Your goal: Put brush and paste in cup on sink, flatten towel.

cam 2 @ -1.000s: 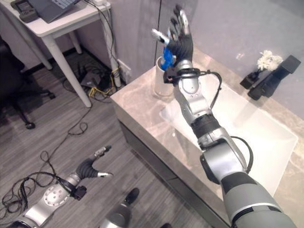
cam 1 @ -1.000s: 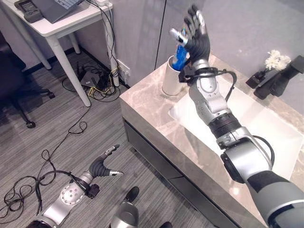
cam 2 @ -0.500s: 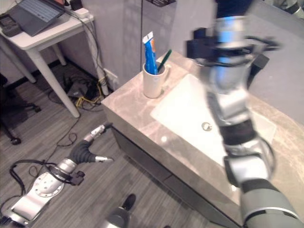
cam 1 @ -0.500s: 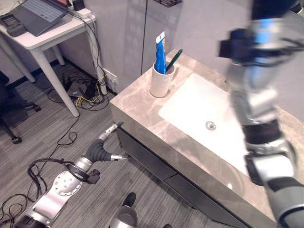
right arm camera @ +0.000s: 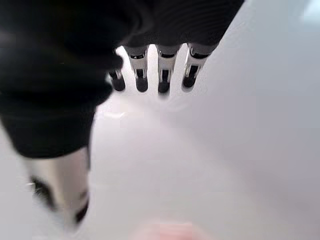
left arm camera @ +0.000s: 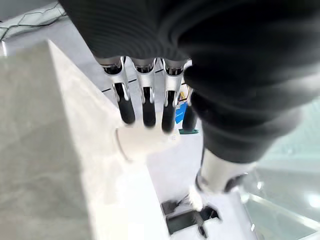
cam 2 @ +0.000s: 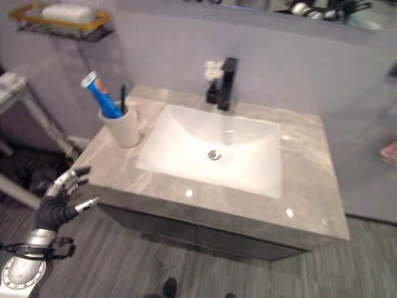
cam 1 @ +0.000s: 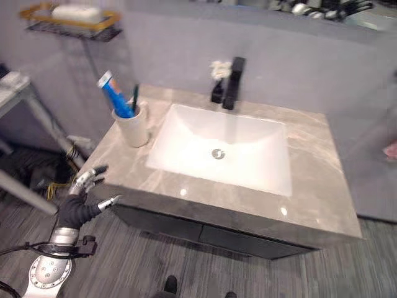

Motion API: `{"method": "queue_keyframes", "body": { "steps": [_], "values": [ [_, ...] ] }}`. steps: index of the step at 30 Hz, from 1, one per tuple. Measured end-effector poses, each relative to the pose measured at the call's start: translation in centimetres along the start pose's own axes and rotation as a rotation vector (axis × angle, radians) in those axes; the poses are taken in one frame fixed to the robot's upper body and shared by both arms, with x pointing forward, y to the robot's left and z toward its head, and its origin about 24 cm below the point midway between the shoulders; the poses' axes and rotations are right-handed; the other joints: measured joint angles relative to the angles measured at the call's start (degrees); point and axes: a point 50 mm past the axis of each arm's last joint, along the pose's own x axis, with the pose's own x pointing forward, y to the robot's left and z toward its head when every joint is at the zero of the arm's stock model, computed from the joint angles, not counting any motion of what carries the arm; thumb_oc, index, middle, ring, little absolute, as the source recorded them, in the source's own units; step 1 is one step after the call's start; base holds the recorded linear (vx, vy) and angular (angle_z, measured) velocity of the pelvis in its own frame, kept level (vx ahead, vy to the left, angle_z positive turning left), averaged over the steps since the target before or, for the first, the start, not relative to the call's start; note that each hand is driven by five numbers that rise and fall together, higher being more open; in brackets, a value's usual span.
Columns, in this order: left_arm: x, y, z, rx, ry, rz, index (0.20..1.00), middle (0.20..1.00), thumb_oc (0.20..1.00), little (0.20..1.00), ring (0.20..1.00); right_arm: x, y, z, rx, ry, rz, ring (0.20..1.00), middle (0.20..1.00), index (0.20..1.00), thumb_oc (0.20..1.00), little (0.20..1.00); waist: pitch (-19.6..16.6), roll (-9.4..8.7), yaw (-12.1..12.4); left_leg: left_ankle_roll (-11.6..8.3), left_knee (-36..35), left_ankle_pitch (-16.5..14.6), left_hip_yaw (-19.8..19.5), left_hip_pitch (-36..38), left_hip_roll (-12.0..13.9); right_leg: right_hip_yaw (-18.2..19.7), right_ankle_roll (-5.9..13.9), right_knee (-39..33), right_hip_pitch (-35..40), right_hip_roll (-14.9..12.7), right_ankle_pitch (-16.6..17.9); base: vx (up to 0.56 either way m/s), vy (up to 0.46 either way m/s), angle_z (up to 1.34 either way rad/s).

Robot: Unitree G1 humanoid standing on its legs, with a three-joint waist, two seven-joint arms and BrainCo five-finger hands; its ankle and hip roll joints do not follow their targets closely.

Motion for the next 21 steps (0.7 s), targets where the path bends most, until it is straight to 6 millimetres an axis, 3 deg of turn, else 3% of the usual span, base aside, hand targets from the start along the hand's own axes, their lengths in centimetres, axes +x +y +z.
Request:
{"method": "queue_keyframes", "body": {
  "steps": [2,4,6,8,10,13,15,16,17,18,19,21],
  "values": [
    [0.1,-0.5,-0.8,-0.025,0.034,-0.012,0.2,0.2,0.2,0.2,0.2,-1.7,0.1,-3.4,-0.033,0.162,0.016,1.0,1.0,1.0,1.0,1.0,-0.4,1.42,-1.6,0.03,0.0,0.0,0.9,0.7,0.0,0.9,0.01,0.0,0.1,-0.1,0.2,-0.02,0.007,-0.24],
    [0.7,-0.8,-0.7,-0.043,0.018,-0.015,0.2,0.2,0.2,0.2,0.2,-3.1,0.4,-6.7,-0.149,0.315,0.062,1.0,1.0,1.0,1.0,1.0,-0.6,1.47,-1.8,0.05,0.0,-0.1,1.1,0.7,0.1,1.1,0.08,0.0,0.1,-0.1,0.2,-0.05,0.011,-0.08],
    [1.0,-1.0,-0.6,-0.068,0.01,-0.012,0.2,0.2,0.2,0.2,0.2,-6.1,-0.3,-11.4,-0.319,0.562,0.2,1.0,1.0,1.0,1.0,1.0,-0.3,1.48,-1.4,-0.07,-0.1,-0.3,1.3,0.9,0.3,1.9,0.21,-0.4,0.0,-0.1,0.2,-0.02,-0.007,-0.09],
    [0.6,-1.1,-1.0,-0.111,0.037,0.001,0.2,0.2,0.2,0.2,0.2,-9.1,-0.9,-13.6,-0.352,0.737,0.301,1.0,1.0,1.0,1.0,1.0,-0.1,1.66,-1.4,-0.07,-0.3,-0.3,1.3,0.8,0.5,2.0,0.0,-0.5,-0.2,0.0,0.2,-0.02,-0.005,-0.02],
    [0.7,-1.1,-1.1,-0.129,0.048,-0.002,0.2,0.2,0.2,0.2,0.2,-11.5,-0.3,-14.5,-0.415,0.807,0.44,1.0,1.0,1.0,1.0,1.0,0.1,1.97,-1.2,-0.19,-0.2,-0.2,1.3,0.8,0.6,2.1,-0.11,-0.5,-0.2,0.1,0.3,0.0,0.0,0.0],
    [0.9,-1.1,-1.2,-0.152,0.058,-0.01,0.2,0.2,0.2,0.2,0.2,-16.3,2.1,-14.8,-0.425,0.888,0.744,1.0,1.0,1.0,1.0,1.0,0.7,2.39,-0.8,-0.21,-0.2,-0.2,1.9,1.0,0.8,2.5,-0.41,-0.5,-0.2,0.3,0.6,0.0,0.011,-0.08],
    [1.1,-1.1,-1.2,-0.179,0.054,-0.004,0.2,0.2,0.2,0.2,0.2,-18.6,3.9,-14.2,-0.466,0.813,0.97,1.0,1.0,1.0,1.0,1.0,0.8,2.6,-0.1,-0.11,-0.1,-0.1,2.7,1.6,1.1,3.4,-0.57,-0.5,-0.2,0.5,1.0,0.01,0.017,-0.19],
    [1.2,-1.2,-1.3,-0.196,0.055,0.002,0.2,0.2,0.2,0.2,0.2,-20.7,5.5,-13.4,-0.47,0.77,1.134,1.0,1.0,1.0,1.0,1.0,1.1,3.44,0.2,0.02,-0.1,-0.2,3.0,1.8,1.1,3.7,-0.64,-0.5,-0.1,0.6,1.0,0.03,0.015,-0.18],
    [1.2,-1.4,-1.3,-0.216,0.052,0.011,0.2,0.2,0.2,0.2,0.2,-21.4,6.1,-13.1,-0.46,0.763,1.178,1.0,1.0,1.0,1.0,1.0,1.2,4.0,0.2,-0.05,-0.1,-0.1,3.1,1.7,1.0,3.8,-0.66,-0.5,-0.2,0.5,1.1,0.03,0.01,-0.06],
    [1.3,-1.5,-1.5,-0.223,0.064,0.005,0.2,0.2,0.2,0.2,0.2,-23.4,8.1,-11.7,-0.535,0.642,1.353,1.0,1.0,1.0,1.0,1.0,1.0,4.87,1.3,-0.14,-0.1,-0.1,3.0,1.7,1.1,3.7,-0.72,-0.5,-0.2,0.6,1.1,0.0,0.0,0.0],
    [1.3,-1.5,-1.6,-0.223,0.07,0.0,0.2,0.2,0.2,0.2,0.2,-23.9,8.7,-11.2,-0.534,0.617,1.388,1.0,1.0,1.0,1.0,1.0,0.8,5.05,1.6,-0.15,-0.1,-0.1,3.0,1.8,1.2,3.6,-0.76,-0.5,-0.1,0.6,1.1,0.02,0.006,0.06],
    [1.8,-1.6,-1.6,-0.225,0.065,0.001,0.2,0.2,0.2,0.2,0.2,-25.6,10.6,-9.2,-0.601,0.374,1.579,1.0,1.0,1.0,1.0,1.0,0.7,5.2,2.1,-0.19,-0.1,0.0,2.4,1.4,1.2,2.7,-0.78,-0.5,0.0,0.8,1.1,0.04,0.01,0.16]
  ]
}}
